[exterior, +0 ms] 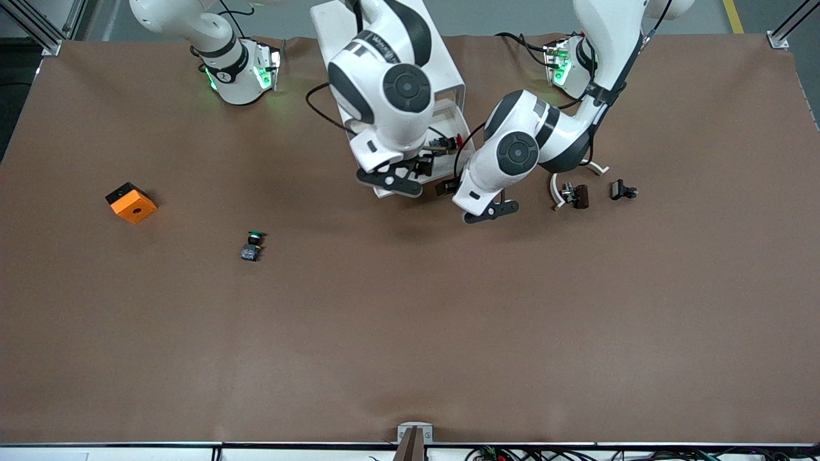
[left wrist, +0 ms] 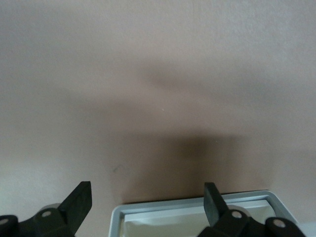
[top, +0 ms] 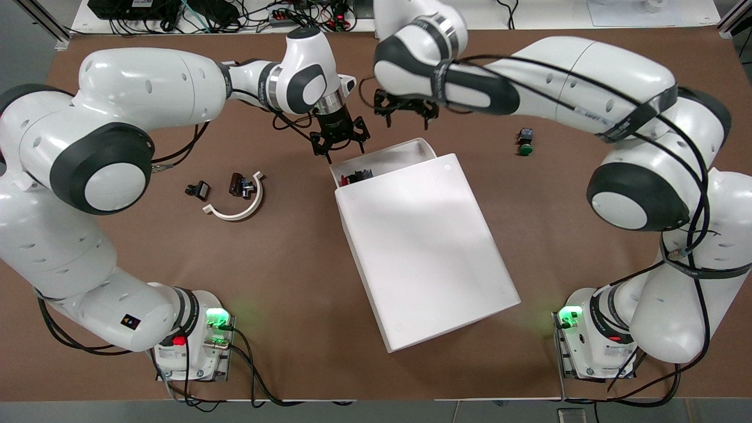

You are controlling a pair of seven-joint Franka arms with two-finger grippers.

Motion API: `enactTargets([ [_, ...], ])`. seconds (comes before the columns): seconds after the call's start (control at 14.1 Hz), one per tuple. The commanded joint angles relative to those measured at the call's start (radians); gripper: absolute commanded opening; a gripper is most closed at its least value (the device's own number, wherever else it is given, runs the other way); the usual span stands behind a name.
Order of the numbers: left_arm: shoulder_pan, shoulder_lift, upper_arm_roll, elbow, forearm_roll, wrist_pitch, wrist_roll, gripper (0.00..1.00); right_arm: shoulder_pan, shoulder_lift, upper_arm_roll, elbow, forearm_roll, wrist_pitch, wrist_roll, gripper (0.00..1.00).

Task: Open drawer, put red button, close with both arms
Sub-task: 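Push the drawer closed with the left gripper while the right gripper withdraws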

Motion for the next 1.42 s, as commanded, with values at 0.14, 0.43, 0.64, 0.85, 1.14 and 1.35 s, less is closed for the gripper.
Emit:
enactTargets([
  [0.14, 0.004, -0.034, -0.039, -0.034, -0.01, 0.018, -0.04, 1.0, -0.162, -0.055, 0.016, 0.007, -0.01, -0.072, -0.297, 1.0],
  [0.43, -0.009, -0.03, -0.045, -0.029, -0.051, 0.022, -0.058, 1.0, -0.294, -0.081, 0.013, 0.007, -0.011, -0.086, -0.508, 1.0],
  [0.64, -0.014, -0.021, -0.073, -0.028, -0.079, 0.022, -0.058, 1.0, -0.395, -0.101, 0.014, 0.007, -0.063, -0.138, -0.655, 1.0],
  [0.85, -0.016, -0.004, -0.109, -0.032, -0.08, 0.022, -0.084, 1.0, -0.51, -0.122, 0.014, 0.007, -0.091, -0.167, -0.858, 1.0],
  [1.14, -0.036, 0.01, -0.146, -0.031, -0.08, 0.014, -0.146, 1.0, -0.652, -0.144, 0.014, 0.007, -0.096, -0.273, -0.901, 1.0],
  [1.35, -0.037, 0.012, -0.174, -0.031, -0.08, -0.008, -0.166, 1.0, -0.678, -0.178, 0.012, 0.007, -0.18, -0.308, -0.993, 1.0],
])
